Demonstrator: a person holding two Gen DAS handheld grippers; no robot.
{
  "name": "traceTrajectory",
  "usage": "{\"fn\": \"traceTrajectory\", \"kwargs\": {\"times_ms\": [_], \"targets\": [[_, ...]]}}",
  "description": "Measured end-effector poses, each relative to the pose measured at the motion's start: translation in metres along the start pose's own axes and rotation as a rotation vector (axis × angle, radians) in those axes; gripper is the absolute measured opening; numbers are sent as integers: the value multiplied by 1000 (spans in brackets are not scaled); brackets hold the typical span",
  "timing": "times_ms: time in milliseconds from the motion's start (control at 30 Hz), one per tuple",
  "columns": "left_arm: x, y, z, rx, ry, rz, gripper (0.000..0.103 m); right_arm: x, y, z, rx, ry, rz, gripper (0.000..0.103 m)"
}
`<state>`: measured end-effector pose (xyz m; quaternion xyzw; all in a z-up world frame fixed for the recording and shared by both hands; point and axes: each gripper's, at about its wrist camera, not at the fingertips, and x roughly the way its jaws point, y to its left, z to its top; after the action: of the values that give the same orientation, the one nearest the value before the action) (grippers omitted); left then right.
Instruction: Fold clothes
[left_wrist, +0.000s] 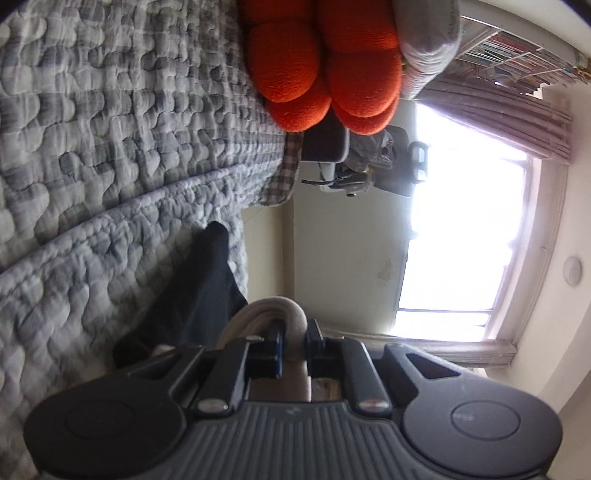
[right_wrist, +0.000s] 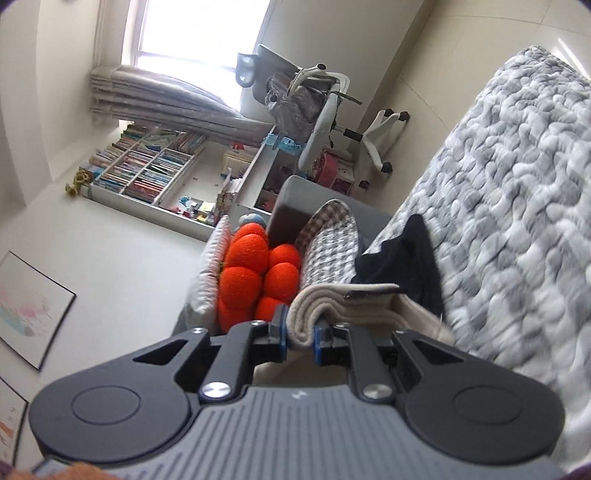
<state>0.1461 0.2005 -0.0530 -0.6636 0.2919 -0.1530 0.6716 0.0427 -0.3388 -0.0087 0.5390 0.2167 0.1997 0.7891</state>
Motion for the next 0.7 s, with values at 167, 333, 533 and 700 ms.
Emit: {"fn": "traceTrajectory", "kwargs": {"times_ms": [167, 333, 533, 700], "targets": [[19, 4, 5, 33, -29, 42, 11, 16, -11, 7, -13, -43, -5, 16], [33, -4, 13, 55, -43, 78, 11, 32, -19, 13, -6, -68, -22, 16], [48, -3, 21, 62, -52, 88, 13, 39, -39, 15, 24, -98, -12, 16], [43, 3, 25, 106, -111, 78, 45, 40, -45, 14, 12, -122, -12, 43]]}}
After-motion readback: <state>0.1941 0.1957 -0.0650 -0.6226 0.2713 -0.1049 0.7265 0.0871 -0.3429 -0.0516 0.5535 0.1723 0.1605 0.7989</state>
